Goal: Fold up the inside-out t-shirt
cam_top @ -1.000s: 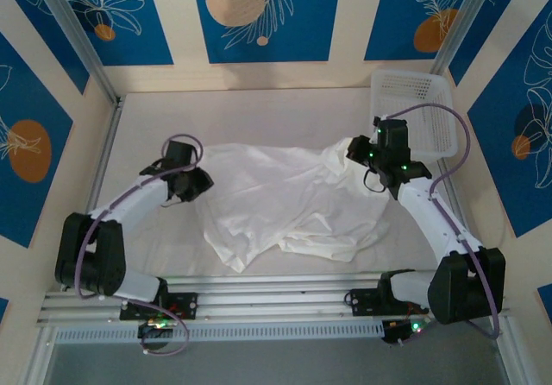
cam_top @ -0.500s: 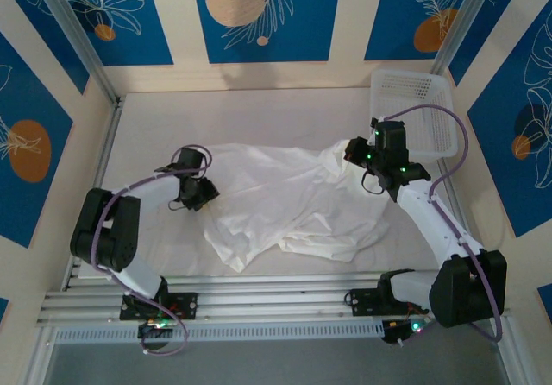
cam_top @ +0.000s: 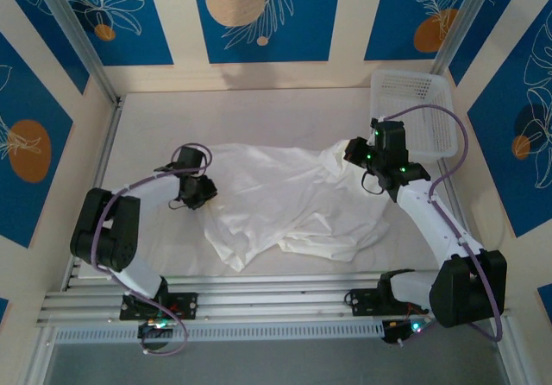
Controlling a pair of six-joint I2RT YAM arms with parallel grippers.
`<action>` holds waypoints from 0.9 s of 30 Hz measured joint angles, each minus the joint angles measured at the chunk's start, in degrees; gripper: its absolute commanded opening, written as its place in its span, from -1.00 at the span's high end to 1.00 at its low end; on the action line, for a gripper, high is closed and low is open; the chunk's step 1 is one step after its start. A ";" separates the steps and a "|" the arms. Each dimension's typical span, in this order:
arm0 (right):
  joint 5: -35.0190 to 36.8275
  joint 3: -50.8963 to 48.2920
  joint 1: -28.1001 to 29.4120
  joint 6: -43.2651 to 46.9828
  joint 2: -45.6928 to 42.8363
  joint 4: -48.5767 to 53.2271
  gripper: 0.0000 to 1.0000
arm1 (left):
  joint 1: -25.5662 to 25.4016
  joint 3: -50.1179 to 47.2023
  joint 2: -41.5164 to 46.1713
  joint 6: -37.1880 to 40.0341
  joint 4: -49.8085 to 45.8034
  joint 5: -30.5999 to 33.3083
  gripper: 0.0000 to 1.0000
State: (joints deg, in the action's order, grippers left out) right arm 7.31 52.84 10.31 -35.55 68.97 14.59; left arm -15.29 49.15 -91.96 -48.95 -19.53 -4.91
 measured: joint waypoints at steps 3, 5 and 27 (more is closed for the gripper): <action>0.00 -0.04 0.22 0.00 0.00 0.00 1.00 | 0.00 0.02 0.81 -0.02 -0.17 0.46 0.63; 0.00 -0.09 0.22 0.00 0.00 0.00 1.00 | 0.00 0.02 0.90 -0.02 -0.17 0.46 0.66; 1.09 5.33 -0.76 0.87 -1.55 1.22 1.00 | 3.67 12.48 9.07 4.35 -8.61 0.33 1.00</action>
State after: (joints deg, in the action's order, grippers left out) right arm 8.40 58.17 9.54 -34.68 67.42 15.81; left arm -11.62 61.63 -82.89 -44.60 -28.14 -4.58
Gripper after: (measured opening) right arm 0.046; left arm 0.042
